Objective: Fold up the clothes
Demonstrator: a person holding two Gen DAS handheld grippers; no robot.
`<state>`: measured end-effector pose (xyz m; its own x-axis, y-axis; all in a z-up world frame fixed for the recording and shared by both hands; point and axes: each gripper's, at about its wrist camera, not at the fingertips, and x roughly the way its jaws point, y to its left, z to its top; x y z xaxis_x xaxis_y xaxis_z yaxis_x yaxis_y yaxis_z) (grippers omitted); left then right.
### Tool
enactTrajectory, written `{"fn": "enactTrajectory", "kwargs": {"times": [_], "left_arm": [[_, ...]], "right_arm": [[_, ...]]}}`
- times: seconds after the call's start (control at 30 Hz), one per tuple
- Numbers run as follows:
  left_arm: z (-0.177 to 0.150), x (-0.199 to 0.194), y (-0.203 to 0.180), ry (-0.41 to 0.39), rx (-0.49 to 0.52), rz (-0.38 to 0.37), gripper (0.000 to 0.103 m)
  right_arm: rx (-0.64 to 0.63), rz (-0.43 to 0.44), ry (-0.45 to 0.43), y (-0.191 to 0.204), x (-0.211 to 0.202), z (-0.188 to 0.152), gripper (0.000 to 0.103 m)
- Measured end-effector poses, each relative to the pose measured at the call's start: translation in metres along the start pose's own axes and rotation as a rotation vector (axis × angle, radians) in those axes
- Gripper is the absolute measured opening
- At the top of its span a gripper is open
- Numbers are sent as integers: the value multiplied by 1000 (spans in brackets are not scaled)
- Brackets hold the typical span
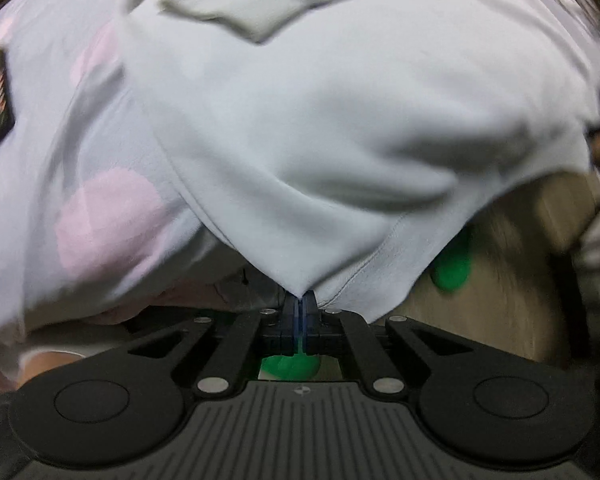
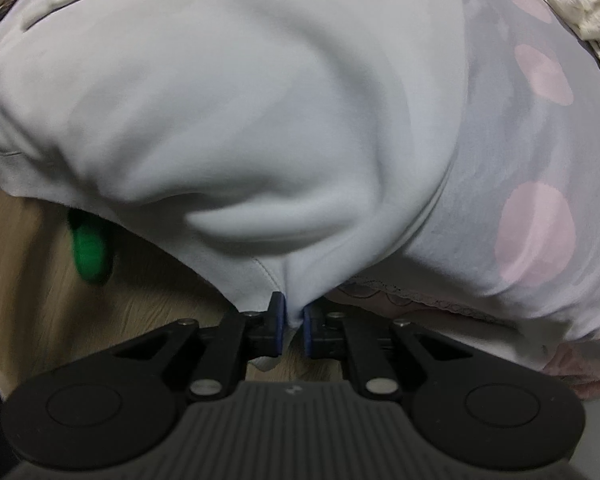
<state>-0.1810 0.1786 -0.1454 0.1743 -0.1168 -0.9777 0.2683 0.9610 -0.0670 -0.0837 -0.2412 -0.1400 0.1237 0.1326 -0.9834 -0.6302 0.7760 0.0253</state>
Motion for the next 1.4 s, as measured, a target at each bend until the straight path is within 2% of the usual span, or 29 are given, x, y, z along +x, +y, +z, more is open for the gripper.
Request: {"fn": "enactTrajectory", "kwargs": {"times": [0.17,0.27,0.4,0.5,0.6,0.63,0.67,0.7,0.73,0.8,0.87,1.07,1.2,1.3,1.4], "left_arm": [[-2,-20,3,5,40,-3,0],[-2,-32,7,1,57,-5,0],[-3,-48,11,-4,79,-7,0],[-4,-60,15,-8,96,-9,0],[-7,-64,12,-37,75,28,0],[-4,-66,12,-46,66,41,0],[0,-71,11,-53,65,40,0],[4,-74,10,-64,63,40,4],[9,-76,9,-83,59,42,11],[18,-80,8,-121,52,45,20],[28,-84,6,-159,45,49,21],[34,-102,3,-246,9,56,21],[32,-115,0,-297,-18,59,21],[30,-125,-3,-336,-42,56,21],[28,-136,-19,-381,-93,14,21]], "right_arm": [[-88,73,47,8,-26,-4,10],[-106,102,33,6,-54,-10,10],[-67,141,-11,-15,-92,-19,10],[-13,161,-33,-26,-98,-23,10],[2,96,5,-21,-67,-26,16],[-24,62,36,-15,-56,-26,20],[-65,14,60,-9,-48,-27,29],[-108,-33,69,-4,-43,-26,32],[-141,-72,55,1,-43,-24,34],[-149,-97,-2,3,-52,-16,36],[-119,-93,-74,-16,-71,0,44],[-36,-105,-222,-26,-95,18,45],[-6,-115,-310,-15,-122,14,45],[93,-108,-438,-4,-154,5,45],[184,-93,-551,9,-191,-3,48]]}}
